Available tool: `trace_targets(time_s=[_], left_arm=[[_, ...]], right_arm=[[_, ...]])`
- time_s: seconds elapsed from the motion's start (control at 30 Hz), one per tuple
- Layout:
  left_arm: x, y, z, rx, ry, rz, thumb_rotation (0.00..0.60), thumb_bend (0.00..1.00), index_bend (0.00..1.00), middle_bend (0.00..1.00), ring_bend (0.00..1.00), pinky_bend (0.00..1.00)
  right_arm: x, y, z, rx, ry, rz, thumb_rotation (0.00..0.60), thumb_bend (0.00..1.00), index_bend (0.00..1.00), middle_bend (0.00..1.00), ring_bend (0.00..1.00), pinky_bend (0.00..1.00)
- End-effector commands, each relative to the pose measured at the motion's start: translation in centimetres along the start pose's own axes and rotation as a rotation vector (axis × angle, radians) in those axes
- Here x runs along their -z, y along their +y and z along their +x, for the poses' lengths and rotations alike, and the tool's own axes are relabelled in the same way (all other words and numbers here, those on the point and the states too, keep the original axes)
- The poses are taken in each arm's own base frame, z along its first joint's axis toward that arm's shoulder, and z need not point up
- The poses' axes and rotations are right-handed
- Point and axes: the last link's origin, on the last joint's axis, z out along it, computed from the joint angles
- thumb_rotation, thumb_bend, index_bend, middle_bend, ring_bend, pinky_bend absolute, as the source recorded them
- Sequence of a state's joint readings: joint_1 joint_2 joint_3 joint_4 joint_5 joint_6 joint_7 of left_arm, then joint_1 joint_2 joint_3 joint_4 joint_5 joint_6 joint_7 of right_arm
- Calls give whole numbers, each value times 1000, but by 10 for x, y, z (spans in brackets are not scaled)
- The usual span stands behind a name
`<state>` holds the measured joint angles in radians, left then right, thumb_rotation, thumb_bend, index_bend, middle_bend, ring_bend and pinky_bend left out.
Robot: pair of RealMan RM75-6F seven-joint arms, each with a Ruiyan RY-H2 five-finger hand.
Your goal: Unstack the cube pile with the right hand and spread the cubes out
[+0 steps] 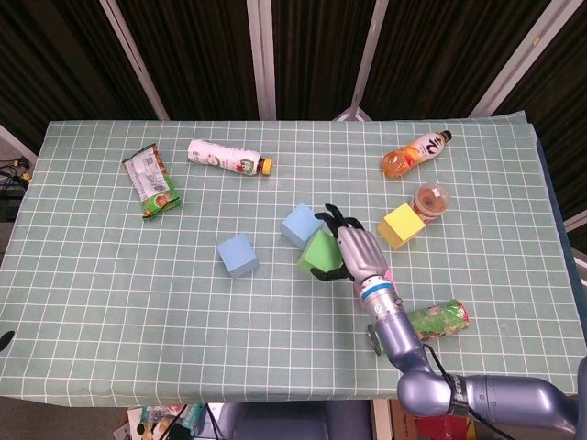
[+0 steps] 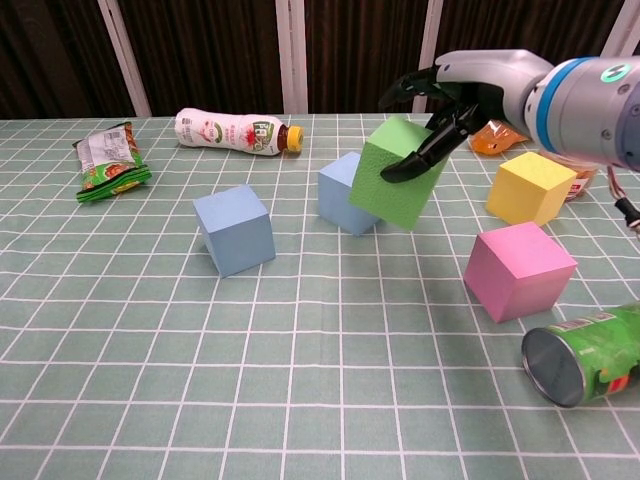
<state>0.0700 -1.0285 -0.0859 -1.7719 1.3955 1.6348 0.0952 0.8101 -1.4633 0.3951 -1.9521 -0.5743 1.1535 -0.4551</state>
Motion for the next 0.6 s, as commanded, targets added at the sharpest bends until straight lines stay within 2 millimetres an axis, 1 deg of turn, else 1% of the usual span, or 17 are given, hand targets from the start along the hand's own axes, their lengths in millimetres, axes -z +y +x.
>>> trace_targets(time_s=[0.03, 0.23, 0.4, 0.5, 0.6], left_arm=[[0, -1, 1, 2, 2, 2, 600, 150, 218, 39, 0, 0], [0, -1, 1, 4, 0, -3, 600, 150, 218, 38, 0, 0], [0, -1, 2, 7, 6, -3, 600, 150, 218, 38, 0, 0], [0, -1, 1, 6, 4, -4, 600, 150, 218, 38, 0, 0], [0, 0, 1, 3, 2, -5, 600, 150, 218, 38, 0, 0]], right_arm=[[10, 1, -2, -3, -9, 13, 600, 232, 158, 30, 596, 117], [25, 10, -13, 8, -26, 26, 600, 232, 159, 30, 596, 117], [38, 22, -29, -8, -67, 45, 600, 233, 158, 30, 594, 104], [48, 26, -40, -4, -99, 67, 600, 233, 158, 30, 571, 92], [53, 26, -45, 5, -105, 87, 600, 233, 158, 30, 545, 88]])
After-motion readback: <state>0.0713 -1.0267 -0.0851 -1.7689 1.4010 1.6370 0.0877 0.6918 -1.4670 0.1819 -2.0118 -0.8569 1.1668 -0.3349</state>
